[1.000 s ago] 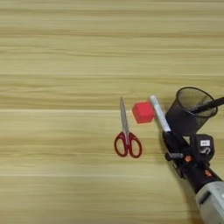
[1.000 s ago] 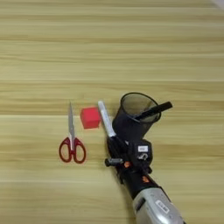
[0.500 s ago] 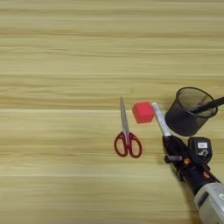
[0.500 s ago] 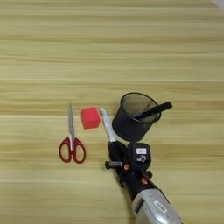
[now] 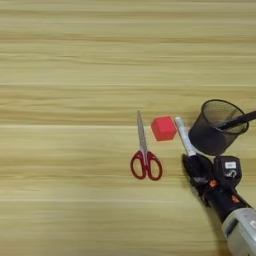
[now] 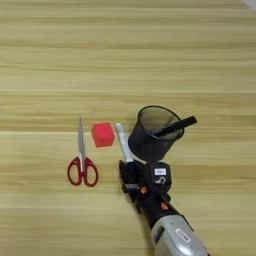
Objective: Move the objects on the table
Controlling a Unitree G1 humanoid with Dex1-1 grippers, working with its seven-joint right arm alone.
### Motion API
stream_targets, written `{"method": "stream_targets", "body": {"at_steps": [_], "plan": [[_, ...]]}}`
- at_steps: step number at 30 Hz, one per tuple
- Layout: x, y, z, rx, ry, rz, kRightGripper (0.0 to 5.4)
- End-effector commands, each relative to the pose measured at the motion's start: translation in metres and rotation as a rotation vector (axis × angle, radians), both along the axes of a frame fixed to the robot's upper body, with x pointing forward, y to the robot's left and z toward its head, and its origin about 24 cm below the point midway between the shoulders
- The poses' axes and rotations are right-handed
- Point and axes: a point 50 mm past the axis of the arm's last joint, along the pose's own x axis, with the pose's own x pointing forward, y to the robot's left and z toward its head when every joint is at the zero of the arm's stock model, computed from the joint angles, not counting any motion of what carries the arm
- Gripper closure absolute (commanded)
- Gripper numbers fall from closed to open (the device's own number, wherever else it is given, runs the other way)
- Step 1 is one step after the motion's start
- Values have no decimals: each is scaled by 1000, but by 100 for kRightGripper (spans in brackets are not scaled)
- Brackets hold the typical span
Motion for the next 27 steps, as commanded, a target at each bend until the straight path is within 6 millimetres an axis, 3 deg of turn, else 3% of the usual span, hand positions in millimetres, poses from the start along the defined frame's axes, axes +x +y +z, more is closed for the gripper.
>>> {"method": "stream_targets", "body": {"at_steps": [1,15,27], "plan": [[7,0,17,-41,-91,23,307],[8,6,25,-36,-159,59,152],[12,28,36,-74,-305,160,21]]}}
